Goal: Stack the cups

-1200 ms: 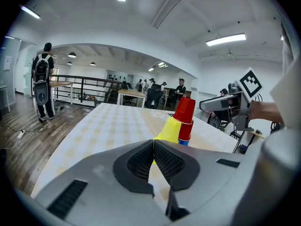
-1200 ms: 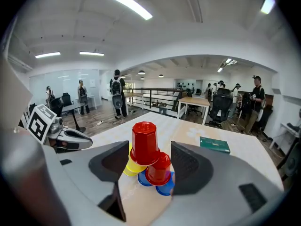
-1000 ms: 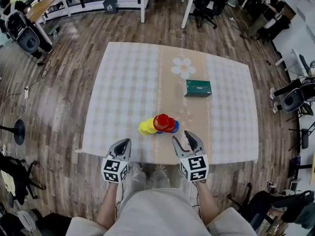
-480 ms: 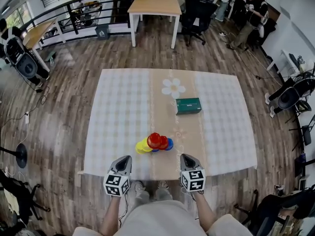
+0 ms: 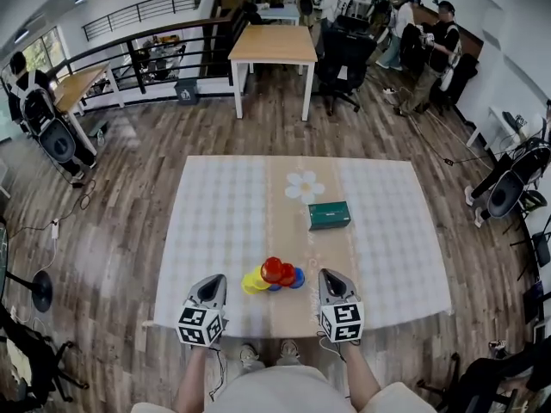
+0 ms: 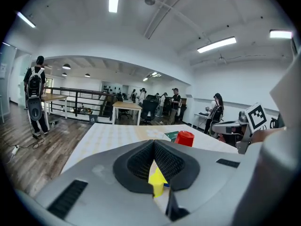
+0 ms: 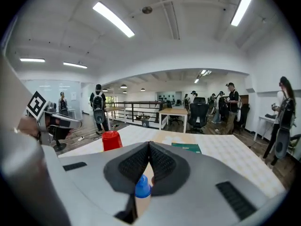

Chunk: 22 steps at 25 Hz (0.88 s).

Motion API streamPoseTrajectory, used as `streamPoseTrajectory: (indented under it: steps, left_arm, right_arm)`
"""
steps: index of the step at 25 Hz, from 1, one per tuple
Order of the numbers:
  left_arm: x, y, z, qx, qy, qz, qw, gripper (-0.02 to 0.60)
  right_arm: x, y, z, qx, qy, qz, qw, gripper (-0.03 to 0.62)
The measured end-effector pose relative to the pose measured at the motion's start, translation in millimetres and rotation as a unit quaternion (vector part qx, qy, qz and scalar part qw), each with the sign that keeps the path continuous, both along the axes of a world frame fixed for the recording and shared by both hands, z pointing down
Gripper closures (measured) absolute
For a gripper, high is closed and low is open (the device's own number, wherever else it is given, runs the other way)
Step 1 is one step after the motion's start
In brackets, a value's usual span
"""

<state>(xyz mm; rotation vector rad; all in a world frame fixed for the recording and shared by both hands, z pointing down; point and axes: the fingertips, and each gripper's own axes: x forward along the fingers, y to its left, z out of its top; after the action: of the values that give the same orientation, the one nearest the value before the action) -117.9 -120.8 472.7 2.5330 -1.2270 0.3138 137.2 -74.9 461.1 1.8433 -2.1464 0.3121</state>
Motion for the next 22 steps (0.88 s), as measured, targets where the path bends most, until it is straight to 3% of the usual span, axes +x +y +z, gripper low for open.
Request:
streamPoseTrajectory:
  steps: [12,22]
  left_arm:
    - [3,-18,-54,0.057,0.016,0.002,0.9982,0.569]
    - [-5,-11,-52,0.058,0.019,-0.009,0.9981,0.569]
  right_arm:
    - [-7,-17,-44,0.048,0.004,-0.002,0.999,0.594]
    - [-14,-15,-47,0.053,0.004,-0.009,0.999,0.594]
